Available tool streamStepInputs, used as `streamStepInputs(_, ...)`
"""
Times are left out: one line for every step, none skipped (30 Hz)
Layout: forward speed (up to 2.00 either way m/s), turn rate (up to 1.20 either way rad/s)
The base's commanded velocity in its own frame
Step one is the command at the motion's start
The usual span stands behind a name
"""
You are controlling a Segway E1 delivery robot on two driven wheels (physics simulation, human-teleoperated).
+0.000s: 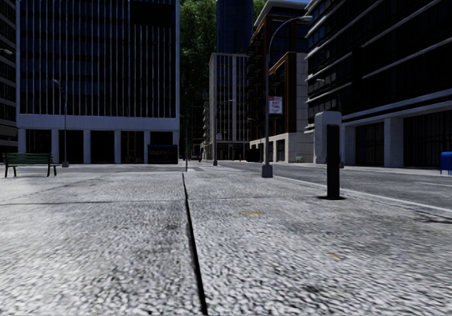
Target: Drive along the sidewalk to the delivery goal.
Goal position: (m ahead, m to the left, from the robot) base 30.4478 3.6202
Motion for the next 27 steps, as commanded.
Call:
streamStepInputs(2.0, 0.0)
streamStepInputs(2.0, 0.0)
streamStepInputs(2.0, 0.0)
streamStepInputs(2.0, 0.0)
streamStepInputs(2.0, 0.0)
streamStepInputs(2.0, 0.0)
streamStepInputs(2.0, 0.0)
streamStepInputs(2.0, 0.0)
streamStepInputs(2.0, 0.0)
streamStepInputs(2.0, 0.0)
streamStepInputs(2.0, 0.0)
streamStepInputs(2.0, 0.0)
streamStepInputs(2.0, 0.0)
streamStepInputs(2.0, 0.0)
streamStepInputs(2.0, 0.0)
streamStepInputs(2.0, 0.0)
streamStepInputs(2.0, 0.0)
streamStepInputs(2.0, 0.0)
streamStepInputs(2.0, 0.0)
streamStepInputs(2.0, 0.0)
streamStepInputs(2.0, 0.0)
streamStepInputs(2.0, 0.0)
streamStepInputs(2.0, 0.0)
streamStepInputs(2.0, 0.0)
streamStepInputs(2.0, 0.0)
streamStepInputs(2.0, 0.0)
streamStepInputs(2.0, 0.0)
